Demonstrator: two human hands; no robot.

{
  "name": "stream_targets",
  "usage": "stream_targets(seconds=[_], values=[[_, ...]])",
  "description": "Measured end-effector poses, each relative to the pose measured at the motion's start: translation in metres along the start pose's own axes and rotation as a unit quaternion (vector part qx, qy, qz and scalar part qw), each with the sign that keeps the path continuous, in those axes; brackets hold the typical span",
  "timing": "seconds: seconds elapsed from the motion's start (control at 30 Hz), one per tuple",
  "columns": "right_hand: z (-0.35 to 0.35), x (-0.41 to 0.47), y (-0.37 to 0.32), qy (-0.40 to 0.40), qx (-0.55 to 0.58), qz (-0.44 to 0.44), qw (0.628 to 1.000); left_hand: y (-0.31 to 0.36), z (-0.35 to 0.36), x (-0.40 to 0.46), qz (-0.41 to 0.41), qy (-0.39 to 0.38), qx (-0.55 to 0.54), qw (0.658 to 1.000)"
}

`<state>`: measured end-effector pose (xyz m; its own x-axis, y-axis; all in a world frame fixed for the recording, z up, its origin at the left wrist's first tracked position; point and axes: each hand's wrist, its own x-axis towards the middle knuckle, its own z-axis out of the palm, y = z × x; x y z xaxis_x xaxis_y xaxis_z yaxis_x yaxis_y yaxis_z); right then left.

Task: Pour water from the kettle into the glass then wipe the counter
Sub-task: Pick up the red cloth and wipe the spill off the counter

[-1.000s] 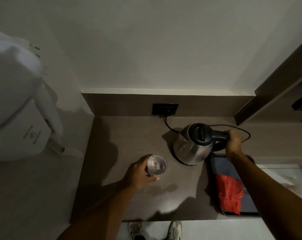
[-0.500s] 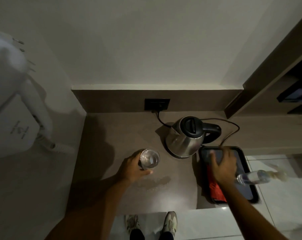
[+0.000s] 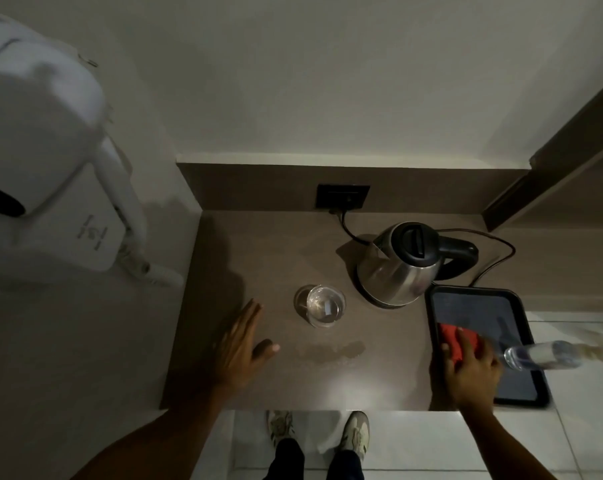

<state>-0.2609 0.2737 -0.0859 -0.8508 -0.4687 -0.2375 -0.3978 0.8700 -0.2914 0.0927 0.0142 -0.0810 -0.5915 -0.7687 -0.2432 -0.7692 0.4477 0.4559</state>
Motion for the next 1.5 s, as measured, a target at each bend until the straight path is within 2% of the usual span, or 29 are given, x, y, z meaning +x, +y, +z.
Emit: stream_targets(seconds=[0.17, 0.23, 0.33, 0.4, 0.47, 0.63, 0.73, 0.83, 0.97, 1.17, 1.27, 1.37, 1.5], values=[[-0.011, 0.017, 0.008, 0.007, 0.042, 0.012, 0.999, -0.035, 0.002, -0.002, 0.017, -0.008, 0.079, 0.997], [-0.016, 0.014, -0.001, 0.035, 0.063, 0.015, 0.997, -0.039, 0.004, 0.001, 0.026, -0.018, 0.099, 0.995], [-0.008, -0.006, -0.025, 0.083, 0.068, -0.063, 0.992, -0.043, 0.010, 0.002, 0.026, -0.013, 0.122, 0.992], [0.011, -0.033, -0.048, 0.049, 0.070, -0.121, 0.989, -0.049, 0.013, 0.002, 0.028, -0.003, 0.117, 0.993], [0.033, -0.056, -0.070, 0.014, 0.044, -0.142, 0.989, -0.053, 0.016, 0.002, 0.033, 0.009, 0.112, 0.993], [0.059, -0.058, -0.108, 0.041, 0.019, -0.079, 0.996, -0.057, 0.022, 0.003, 0.035, 0.017, 0.115, 0.993], [0.075, -0.072, -0.120, 0.064, 0.016, -0.074, 0.995, -0.060, 0.025, 0.004, 0.035, 0.023, 0.118, 0.992], [0.098, -0.108, -0.143, 0.050, 0.024, -0.104, 0.993, -0.062, 0.028, 0.005, 0.040, 0.030, 0.117, 0.992], [0.121, -0.149, -0.187, -0.019, 0.040, -0.137, 0.990, -0.062, 0.029, 0.004, 0.045, 0.042, 0.109, 0.992], [0.133, -0.140, -0.255, -0.048, 0.022, -0.220, 0.974, -0.062, 0.032, 0.001, 0.038, 0.052, 0.096, 0.993], [0.129, -0.134, -0.246, -0.071, 0.003, -0.274, 0.959, -0.063, 0.031, 0.002, 0.040, 0.056, 0.086, 0.994], [0.114, -0.130, -0.199, -0.094, -0.010, -0.331, 0.939, -0.063, 0.031, 0.003, 0.039, 0.063, 0.086, 0.994], [0.082, -0.094, -0.123, -0.051, -0.061, -0.368, 0.926, -0.064, 0.031, 0.003, 0.037, 0.060, 0.090, 0.993]])
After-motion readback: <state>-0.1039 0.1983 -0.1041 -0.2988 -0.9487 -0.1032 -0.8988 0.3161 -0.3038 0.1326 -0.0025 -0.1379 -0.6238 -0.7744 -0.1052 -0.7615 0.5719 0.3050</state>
